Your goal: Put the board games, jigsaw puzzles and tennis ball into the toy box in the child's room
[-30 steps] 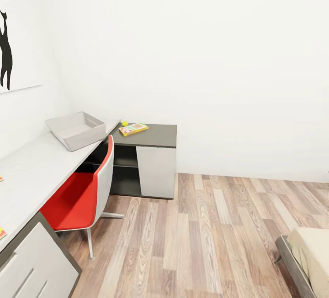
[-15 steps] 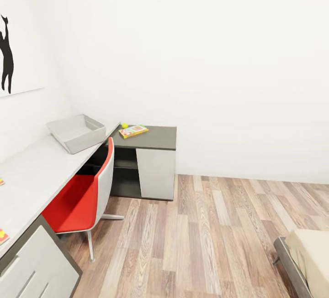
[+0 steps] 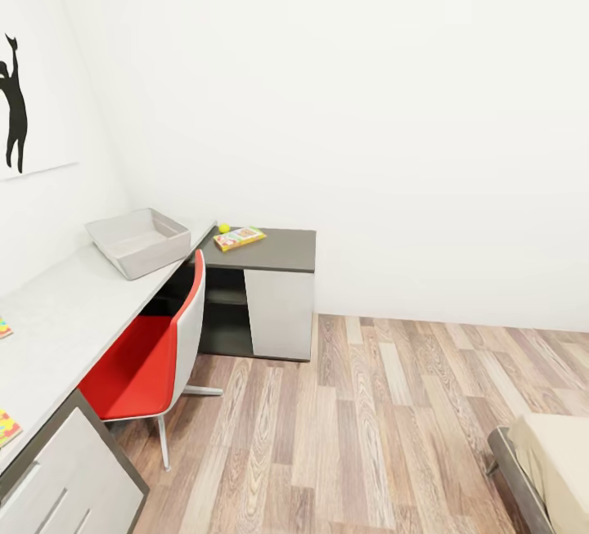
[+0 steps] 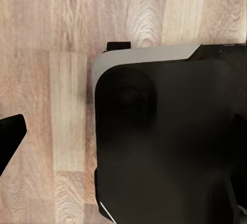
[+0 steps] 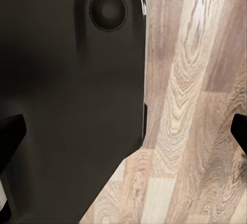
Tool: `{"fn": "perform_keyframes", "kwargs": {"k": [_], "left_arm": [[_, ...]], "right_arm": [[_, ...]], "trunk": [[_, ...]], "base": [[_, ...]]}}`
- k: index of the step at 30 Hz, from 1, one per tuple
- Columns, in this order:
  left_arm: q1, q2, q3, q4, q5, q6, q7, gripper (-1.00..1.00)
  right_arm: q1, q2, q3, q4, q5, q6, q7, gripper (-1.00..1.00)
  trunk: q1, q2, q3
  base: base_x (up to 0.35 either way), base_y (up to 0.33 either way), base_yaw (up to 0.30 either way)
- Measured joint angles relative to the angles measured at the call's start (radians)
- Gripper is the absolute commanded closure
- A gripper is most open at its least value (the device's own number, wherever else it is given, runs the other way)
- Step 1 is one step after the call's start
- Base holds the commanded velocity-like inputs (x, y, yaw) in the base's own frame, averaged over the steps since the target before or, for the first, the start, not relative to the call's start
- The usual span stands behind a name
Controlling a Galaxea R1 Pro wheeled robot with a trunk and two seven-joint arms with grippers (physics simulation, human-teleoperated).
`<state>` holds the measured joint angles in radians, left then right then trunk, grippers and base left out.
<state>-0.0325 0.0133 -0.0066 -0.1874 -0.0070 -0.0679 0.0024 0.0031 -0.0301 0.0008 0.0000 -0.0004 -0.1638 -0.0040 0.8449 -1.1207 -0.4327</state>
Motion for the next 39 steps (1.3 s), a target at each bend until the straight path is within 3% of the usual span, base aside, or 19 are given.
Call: {"fn": "perform_keyframes", "kwargs": {"k": [18, 22, 33, 39], "left_arm": [[-0.185, 0.015, 0.003, 0.002, 0.002, 0.094, 0.097, -1.0], [-0.199, 0.019, 0.002, 0.002, 0.002, 0.094, 0.1, -1.0], [-0.208, 0.07, 0.007, 0.004, 0.006, 0.086, 0.101, -1.0], [-0.208, 0.085, 0.006, 0.006, 0.007, 0.086, 0.094, -1.0]], "right_arm": [[0.0, 0.001, -0.003, 0.0, -0.004, 0.0, 0.0, -1.0], [0.0, 0.0, -0.003, 0.0, -0.004, 0.0, 0.0, -1.0], [0.0, 0.0, -0.003, 0.0, -0.005, 0.0, 0.0, -1.0], [0.0, 0.001, -0.004, 0.0, -0.005, 0.0, 0.0, -1.0]], "trunk": [[-0.069, 0.126, 0.056], [-0.084, 0.154, 0.069], [-0.127, 0.231, 0.104], [-0.15, 0.273, 0.122]], "base": [[0.0, 0.0, 0.0], [0.0, 0.0, 0.0], [0.0, 0.0, 0.0], [0.0, 0.0, 0.0]]}}
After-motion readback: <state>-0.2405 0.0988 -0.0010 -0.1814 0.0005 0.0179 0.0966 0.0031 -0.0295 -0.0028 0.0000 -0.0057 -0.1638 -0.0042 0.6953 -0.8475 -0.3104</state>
